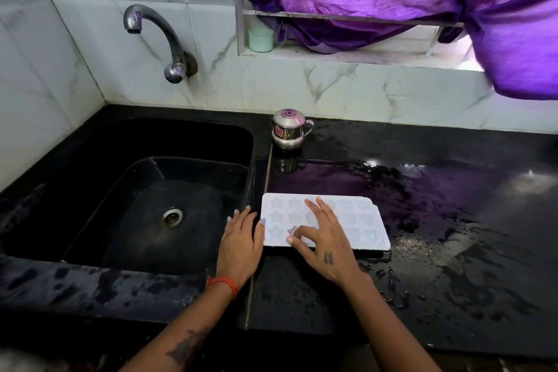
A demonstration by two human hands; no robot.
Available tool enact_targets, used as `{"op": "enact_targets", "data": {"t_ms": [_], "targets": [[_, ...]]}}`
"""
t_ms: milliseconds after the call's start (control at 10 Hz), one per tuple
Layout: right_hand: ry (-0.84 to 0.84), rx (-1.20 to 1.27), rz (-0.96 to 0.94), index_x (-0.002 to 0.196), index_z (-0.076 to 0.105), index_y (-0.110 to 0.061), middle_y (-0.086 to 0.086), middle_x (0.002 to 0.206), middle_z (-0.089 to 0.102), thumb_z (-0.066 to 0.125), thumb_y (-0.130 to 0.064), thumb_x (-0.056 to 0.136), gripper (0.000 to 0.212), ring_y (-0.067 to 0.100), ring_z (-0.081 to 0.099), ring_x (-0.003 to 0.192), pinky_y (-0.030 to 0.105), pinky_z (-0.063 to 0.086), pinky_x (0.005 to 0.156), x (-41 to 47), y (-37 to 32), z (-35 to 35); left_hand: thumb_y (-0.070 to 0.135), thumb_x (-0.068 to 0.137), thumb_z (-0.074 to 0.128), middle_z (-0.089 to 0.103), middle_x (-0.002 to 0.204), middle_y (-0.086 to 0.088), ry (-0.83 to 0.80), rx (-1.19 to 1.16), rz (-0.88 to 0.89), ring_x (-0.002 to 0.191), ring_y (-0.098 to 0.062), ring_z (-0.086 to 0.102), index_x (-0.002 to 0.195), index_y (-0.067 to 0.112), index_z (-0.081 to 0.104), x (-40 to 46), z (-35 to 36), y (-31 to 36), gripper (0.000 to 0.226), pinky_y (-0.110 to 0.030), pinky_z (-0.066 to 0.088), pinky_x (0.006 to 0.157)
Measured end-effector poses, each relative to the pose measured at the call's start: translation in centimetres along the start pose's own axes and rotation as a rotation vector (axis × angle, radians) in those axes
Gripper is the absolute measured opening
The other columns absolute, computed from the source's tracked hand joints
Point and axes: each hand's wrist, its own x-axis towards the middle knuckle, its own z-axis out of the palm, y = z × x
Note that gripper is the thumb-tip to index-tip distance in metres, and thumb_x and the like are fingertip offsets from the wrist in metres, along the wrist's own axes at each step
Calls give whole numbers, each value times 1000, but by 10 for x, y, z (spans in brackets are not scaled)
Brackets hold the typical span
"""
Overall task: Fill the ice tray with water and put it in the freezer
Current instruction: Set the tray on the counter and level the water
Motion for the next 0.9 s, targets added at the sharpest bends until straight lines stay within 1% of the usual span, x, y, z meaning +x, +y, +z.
{"op": "enact_targets", "data": {"t_ms": [100, 300, 500, 700, 900], "targets": [[13, -13, -32, 80, 67, -24, 13, 146, 41, 49, -49, 90, 32, 23, 19, 144, 45, 26, 114, -1, 2, 3, 37, 100, 31, 35, 150, -3, 2, -5, -2, 143, -17, 21, 135, 13, 47, 0, 0, 0, 45, -25, 4, 116], [26, -61, -55, 84, 68, -24, 15, 144, 43, 47, -50, 92, 35, 26, 23, 143, 45, 24, 115, -2, 5, 6, 35, 100, 32, 34, 151, -2, 4, 0, 3, 143, -17, 20, 136, 14, 45, 1, 1, 0, 44, -23, 2, 115], [26, -35, -41, 89, 71, -26, 13, 145, 42, 43, -54, 92, 40, 25, 22, 143, 43, 22, 115, -2, 3, 5, 35, 100, 32, 34, 151, -2, 4, -3, 6, 143, -16, 20, 136, 14, 45, 1, 0, -1, 44, -24, 3, 115], [9, -14, -28, 91, 73, -27, 10, 146, 41, 42, -56, 91, 42, 19, 17, 144, 41, 20, 116, -2, 3, 3, 35, 100, 32, 34, 150, -2, 1, -11, 3, 143, -16, 20, 136, 14, 46, 2, 0, -1, 44, -24, 3, 115], [7, 0, -11, 81, 70, -25, 8, 147, 41, 49, -52, 89, 36, 15, 14, 143, 40, 21, 115, -2, 2, 2, 35, 100, 34, 35, 150, -2, 9, -19, 3, 143, -17, 21, 135, 14, 46, 1, 0, -2, 43, -23, 3, 115]]}}
